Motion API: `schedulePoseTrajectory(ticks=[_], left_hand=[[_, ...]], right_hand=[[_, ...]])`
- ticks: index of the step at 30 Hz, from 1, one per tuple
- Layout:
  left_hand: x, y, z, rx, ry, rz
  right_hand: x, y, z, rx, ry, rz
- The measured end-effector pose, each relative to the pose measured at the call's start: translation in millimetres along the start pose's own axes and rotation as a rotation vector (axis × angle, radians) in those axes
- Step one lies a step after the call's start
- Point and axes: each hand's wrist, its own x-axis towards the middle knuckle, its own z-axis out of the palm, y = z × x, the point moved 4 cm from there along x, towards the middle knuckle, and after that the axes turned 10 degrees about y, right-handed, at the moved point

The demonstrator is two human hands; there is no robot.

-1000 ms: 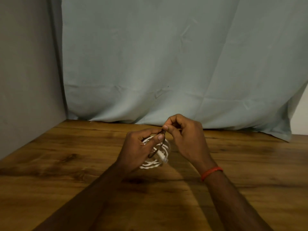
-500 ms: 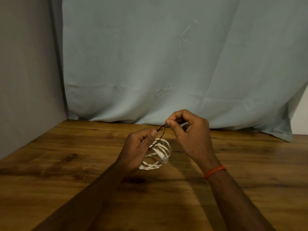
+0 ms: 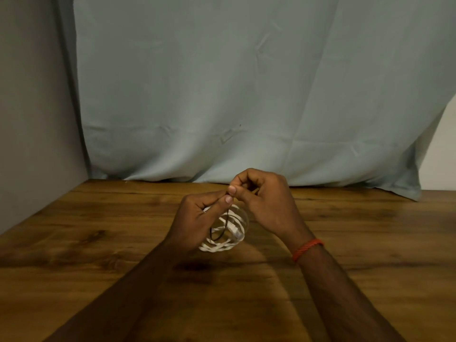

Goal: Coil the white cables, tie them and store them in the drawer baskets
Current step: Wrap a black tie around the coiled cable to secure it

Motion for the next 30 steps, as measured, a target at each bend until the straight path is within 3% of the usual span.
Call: schedulePoseTrajectory(ticks=[4,9,18,30], left_hand=[[1,-1,-1,0.003,0.039,-0.058],[1,-6,-3,0.074,0.024,-0.106],[1,-4,2,-0.01,-0.042,-0.173],[-2,10,17,-0.142,-0.05,-0.142]], right_hand=[[0,-3,-3,0.009,0.069,-0.016],[10,-1,-31,0.107,0.34,0.023],[19,20,-71,0.368,0.725,0.189],[19,56,-86,0.323,0.83,0.328]])
